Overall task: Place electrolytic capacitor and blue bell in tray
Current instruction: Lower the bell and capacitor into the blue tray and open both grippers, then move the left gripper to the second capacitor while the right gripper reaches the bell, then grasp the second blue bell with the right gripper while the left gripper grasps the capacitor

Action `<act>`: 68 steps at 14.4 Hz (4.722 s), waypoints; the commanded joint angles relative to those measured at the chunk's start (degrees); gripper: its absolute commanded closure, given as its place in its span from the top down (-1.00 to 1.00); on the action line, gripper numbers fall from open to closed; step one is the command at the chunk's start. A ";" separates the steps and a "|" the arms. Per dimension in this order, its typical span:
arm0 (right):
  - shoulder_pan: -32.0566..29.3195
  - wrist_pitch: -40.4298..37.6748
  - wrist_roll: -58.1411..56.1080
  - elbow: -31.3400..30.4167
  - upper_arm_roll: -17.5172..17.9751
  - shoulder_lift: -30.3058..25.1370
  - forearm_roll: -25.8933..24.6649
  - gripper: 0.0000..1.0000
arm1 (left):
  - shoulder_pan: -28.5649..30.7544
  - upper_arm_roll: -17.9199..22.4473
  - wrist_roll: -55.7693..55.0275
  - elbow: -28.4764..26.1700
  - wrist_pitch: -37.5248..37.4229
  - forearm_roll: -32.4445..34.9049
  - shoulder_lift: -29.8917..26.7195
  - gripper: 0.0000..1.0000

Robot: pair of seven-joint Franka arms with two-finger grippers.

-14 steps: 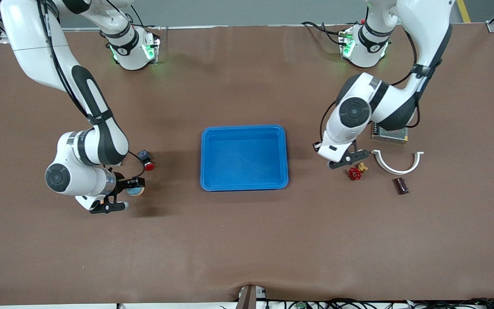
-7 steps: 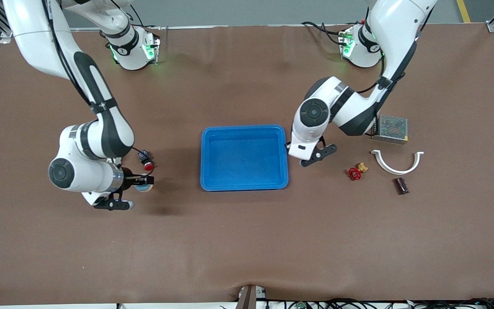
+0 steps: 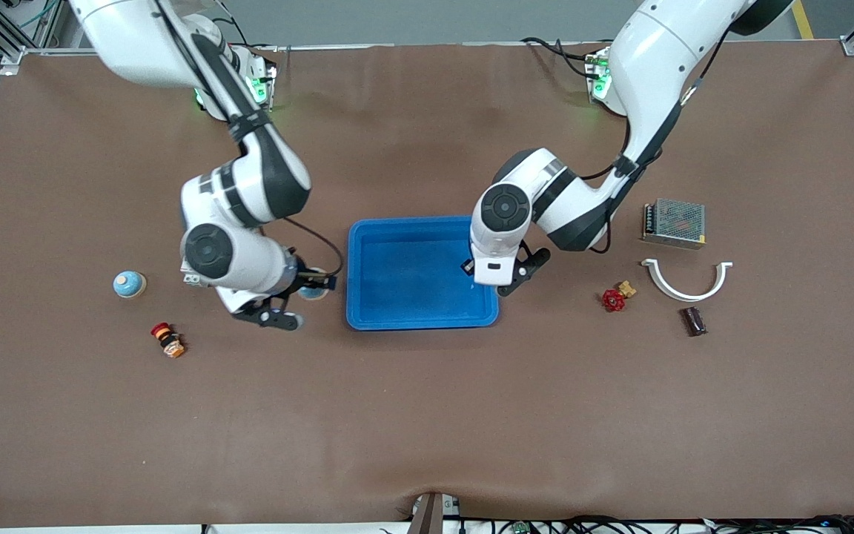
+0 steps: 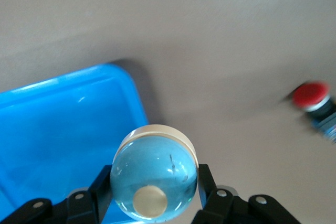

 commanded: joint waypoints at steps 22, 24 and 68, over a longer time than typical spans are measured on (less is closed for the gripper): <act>16.86 25.83 14.88 -18.45 -1.06 -1.17 0.14 -0.21 | 1.22 0.83 -17.32 3.61 3.59 1.40 2.38 1.00; 16.86 26.01 14.88 -18.45 -1.06 -1.08 -0.12 -0.21 | 1.83 1.88 -14.27 3.61 2.52 1.66 0.01 1.00; -30.50 13.60 -96.36 -18.36 -3.61 -16.30 -15.42 1.00 | 39.81 1.97 36.29 -6.41 8.06 25.83 2.28 -1.00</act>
